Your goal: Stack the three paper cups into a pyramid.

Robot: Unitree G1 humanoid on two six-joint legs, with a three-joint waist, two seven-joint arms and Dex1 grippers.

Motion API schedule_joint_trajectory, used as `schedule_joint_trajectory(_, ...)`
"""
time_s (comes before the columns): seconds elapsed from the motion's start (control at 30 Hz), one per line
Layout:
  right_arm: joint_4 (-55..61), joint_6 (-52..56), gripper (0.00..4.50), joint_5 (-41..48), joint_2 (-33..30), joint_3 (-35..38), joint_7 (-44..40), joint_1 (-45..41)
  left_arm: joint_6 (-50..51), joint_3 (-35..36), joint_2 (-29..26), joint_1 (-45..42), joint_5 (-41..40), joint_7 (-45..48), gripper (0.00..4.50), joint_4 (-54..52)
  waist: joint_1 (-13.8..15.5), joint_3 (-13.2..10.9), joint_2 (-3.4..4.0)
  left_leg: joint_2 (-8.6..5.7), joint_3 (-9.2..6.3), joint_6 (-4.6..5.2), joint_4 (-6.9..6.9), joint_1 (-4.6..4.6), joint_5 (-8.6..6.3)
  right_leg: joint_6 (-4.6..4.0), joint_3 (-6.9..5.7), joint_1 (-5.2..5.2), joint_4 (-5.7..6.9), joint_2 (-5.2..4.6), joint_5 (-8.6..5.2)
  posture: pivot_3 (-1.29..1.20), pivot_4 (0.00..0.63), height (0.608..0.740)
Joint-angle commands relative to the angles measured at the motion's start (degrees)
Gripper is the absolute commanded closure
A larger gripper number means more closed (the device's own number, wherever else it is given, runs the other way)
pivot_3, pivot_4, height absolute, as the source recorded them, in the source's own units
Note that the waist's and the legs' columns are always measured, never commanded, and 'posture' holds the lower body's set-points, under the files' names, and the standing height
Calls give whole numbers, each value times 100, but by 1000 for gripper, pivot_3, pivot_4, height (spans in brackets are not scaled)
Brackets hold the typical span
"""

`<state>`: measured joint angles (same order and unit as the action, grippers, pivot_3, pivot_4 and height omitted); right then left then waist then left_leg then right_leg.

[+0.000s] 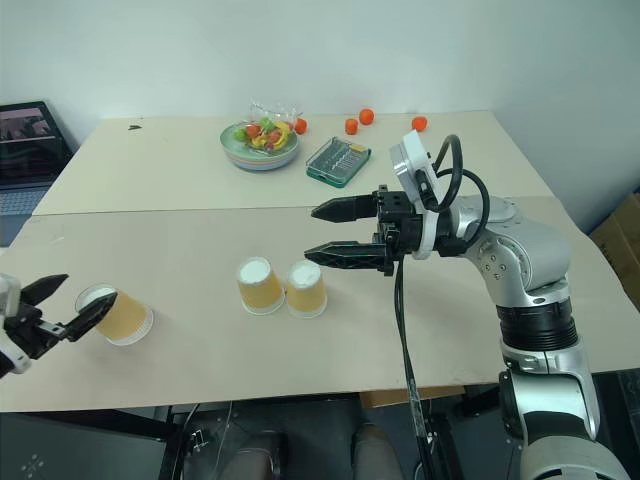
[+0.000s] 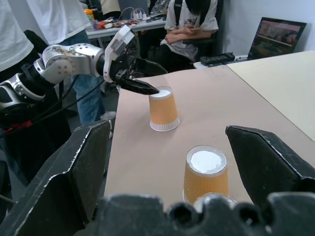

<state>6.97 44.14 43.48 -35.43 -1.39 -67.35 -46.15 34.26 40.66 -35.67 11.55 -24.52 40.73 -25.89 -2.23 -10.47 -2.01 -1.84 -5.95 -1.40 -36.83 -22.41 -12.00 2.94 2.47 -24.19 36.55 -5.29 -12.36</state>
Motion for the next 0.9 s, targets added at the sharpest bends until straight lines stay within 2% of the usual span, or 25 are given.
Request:
schedule_joint_trajectory(0.03,271,34,111,55,-110,162,82,-18,-409,-207,174,126,121,-192,0,-21,-4,0,0,0,1,0,0,0,0,0,1,0,0,-1,0,0,150,740)
schedule_joint_trajectory(0.33,335,115,111,64,-321,169,183,28,-721,-240,325,151,1,-479,0,404,0,1,3,1,2,0,0,10,0,-2,1,6,5,1,-1,0,150,740)
schedule_joint_trajectory(0.6,271,58,111,-24,-314,92,194,-2,-561,-16,-28,-221,-360,-627,0,450,-1,2,3,5,3,0,0,7,0,-3,-1,4,7,6,-3,0,150,740)
schedule_joint_trajectory(0.9,210,14,111,-123,-240,68,286,-54,-422,-117,-30,-280,-562,-818,0,261,-4,1,3,7,3,0,0,7,0,-4,-1,3,7,7,-3,0,150,740)
